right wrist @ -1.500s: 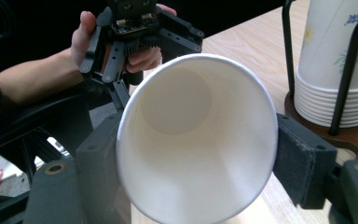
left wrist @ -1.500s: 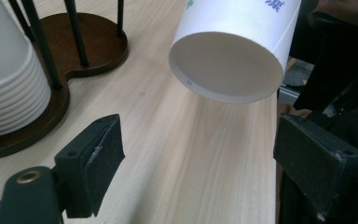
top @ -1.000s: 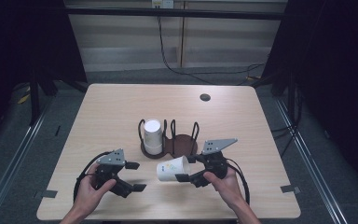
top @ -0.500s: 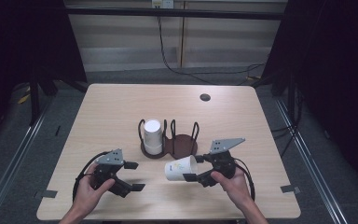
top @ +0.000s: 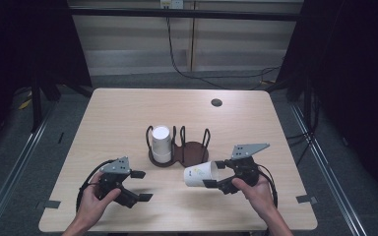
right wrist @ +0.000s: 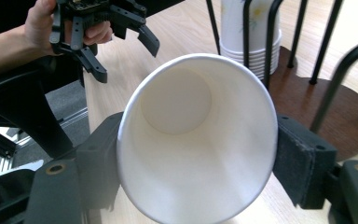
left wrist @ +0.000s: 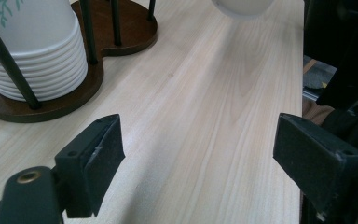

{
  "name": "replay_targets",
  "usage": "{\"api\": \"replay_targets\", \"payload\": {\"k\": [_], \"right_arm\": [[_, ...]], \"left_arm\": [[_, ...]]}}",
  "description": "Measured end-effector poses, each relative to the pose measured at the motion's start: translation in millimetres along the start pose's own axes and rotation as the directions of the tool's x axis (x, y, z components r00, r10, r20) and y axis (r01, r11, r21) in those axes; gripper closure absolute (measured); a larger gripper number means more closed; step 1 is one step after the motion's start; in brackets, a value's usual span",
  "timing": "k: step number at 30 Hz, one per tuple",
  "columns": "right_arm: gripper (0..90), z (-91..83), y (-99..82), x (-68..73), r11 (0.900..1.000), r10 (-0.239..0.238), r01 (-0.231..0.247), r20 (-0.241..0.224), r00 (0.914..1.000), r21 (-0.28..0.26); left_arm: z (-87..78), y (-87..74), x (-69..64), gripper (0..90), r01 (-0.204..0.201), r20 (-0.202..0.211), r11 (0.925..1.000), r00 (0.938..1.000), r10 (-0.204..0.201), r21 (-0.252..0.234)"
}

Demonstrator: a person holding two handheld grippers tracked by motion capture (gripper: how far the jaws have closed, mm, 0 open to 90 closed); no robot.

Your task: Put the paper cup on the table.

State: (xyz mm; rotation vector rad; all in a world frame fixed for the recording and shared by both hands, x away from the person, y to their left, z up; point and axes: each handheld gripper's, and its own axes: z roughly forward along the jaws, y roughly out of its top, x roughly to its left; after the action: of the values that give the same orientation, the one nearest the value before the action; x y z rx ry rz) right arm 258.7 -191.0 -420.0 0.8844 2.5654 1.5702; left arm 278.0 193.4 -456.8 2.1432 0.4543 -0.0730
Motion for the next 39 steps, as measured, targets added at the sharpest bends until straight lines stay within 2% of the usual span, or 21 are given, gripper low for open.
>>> {"api": "replay_targets", "payload": {"k": [10, 21, 39], "right_arm": [[26.0, -10.2, -2.5, -6.5, 0.9999, 0.012, -0.013, 0.031, 0.9994, 0.010], [26.1, -23.8, 0.1, -12.8, 0.9994, 0.019, -0.021, 0.066, 0.9976, 0.026], [26.1, -35.3, 5.7, -27.8, 0.9964, 0.025, -0.036, 0.130, 0.9911, 0.077]], "left_arm": [[0.2, -0.6, -0.5, 16.1, 0.004, 0.009, 1.0000, 1.0000, -0.004, 0.003], [-2.7, -0.4, 1.0, 16.1, 0.004, -0.003, 1.0000, 1.0000, -0.004, -0.004], [-0.5, -0.3, 0.8, 16.2, 0.001, 0.010, 1.0000, 0.9999, -0.001, 0.005]]}}
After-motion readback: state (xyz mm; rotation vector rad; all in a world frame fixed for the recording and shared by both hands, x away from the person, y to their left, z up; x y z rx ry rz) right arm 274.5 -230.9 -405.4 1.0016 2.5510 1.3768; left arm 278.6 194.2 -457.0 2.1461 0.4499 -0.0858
